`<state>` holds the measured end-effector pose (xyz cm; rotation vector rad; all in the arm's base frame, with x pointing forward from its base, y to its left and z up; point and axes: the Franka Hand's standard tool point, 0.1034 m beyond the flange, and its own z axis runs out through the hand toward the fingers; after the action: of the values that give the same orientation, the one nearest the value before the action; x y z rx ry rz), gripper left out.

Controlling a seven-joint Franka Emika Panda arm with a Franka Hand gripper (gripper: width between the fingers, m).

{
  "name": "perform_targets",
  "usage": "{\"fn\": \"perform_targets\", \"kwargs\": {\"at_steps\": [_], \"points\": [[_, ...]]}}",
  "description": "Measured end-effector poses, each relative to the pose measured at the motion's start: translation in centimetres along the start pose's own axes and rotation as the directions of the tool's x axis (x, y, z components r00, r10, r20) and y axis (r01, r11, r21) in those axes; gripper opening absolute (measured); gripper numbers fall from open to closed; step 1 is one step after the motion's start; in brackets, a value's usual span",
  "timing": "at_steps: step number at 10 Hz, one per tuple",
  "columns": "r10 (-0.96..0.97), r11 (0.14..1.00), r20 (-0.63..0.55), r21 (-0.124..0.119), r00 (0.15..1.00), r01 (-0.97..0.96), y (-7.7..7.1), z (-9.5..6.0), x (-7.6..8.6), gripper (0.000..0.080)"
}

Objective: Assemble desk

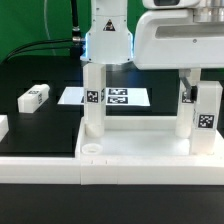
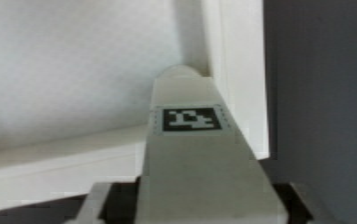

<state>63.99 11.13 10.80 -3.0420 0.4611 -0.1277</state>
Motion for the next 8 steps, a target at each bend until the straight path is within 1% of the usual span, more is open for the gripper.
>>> {"fn": "perform_targets", "kwargs": {"at_steps": [1,2,4,5,6,7,8], "points": [[0.162,0.987,0.0,0.003,0.987,-0.162,0.13,-0.03,0.08,0.0288],[0.301,0.954,0.0,0.003,0.954,-0.301,0.16,-0.02,0.09,0.0288],[0.52,0.854,-0.001,-0.003,0.854,-0.52,0.09,-0.01,-0.03,0.0288],[0.583,0.813,0.002,-0.007,0.813,-0.583,0.11,-0.05,-0.03,0.0288],[0.612,0.791,0.003,-0.008,0.791,-0.612,0.09,-0.04,-0.06,0.0288],[0.617,0.787,0.003,-0.008,0.787,-0.617,0.09,-0.03,-0.06,0.0361],[0.593,0.805,0.001,-0.01,0.806,-0.593,0.12,-0.04,-0.06,0.0361]]}}
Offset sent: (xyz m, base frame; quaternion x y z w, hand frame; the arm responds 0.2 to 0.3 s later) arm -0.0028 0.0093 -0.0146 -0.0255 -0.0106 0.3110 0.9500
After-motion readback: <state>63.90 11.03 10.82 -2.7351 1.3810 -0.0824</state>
